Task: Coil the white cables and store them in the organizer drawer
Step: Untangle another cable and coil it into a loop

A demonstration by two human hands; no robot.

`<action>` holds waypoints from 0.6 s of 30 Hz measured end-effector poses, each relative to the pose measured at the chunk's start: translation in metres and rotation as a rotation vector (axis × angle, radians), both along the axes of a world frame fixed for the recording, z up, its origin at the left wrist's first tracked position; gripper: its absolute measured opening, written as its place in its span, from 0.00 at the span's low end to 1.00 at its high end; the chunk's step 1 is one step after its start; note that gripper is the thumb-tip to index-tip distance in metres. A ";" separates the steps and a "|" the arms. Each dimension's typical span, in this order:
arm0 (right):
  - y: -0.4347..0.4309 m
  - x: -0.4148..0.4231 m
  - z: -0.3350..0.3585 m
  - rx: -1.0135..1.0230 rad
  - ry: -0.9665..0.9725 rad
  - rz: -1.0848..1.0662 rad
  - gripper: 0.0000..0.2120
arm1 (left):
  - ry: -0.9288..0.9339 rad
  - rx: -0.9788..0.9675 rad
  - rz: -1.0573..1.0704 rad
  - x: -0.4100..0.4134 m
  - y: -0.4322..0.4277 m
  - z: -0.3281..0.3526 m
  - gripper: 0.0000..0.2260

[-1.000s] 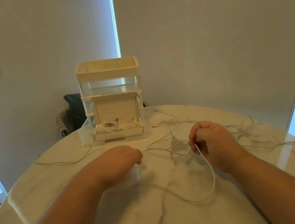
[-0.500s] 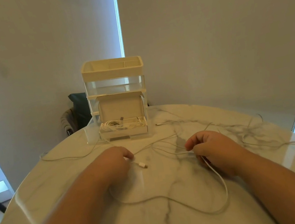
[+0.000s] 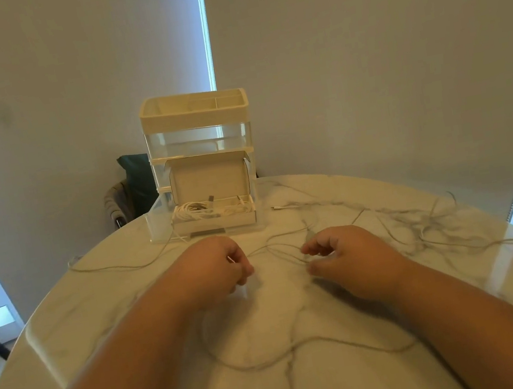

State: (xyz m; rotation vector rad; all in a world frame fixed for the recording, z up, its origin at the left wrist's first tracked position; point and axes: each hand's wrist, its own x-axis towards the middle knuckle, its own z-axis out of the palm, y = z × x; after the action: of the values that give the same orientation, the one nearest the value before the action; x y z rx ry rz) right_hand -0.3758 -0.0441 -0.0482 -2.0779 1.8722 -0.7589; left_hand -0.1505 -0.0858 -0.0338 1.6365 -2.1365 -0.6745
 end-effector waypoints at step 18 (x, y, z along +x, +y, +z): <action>0.026 0.004 0.029 0.218 -0.140 0.265 0.16 | 0.032 0.014 -0.040 -0.009 -0.001 -0.011 0.15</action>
State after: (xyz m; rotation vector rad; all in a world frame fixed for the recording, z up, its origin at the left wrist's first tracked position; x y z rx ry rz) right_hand -0.3715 -0.0178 -0.0187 -2.0231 1.4948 -0.5891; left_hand -0.1597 -0.0866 -0.0450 1.5835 -2.1510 -0.7248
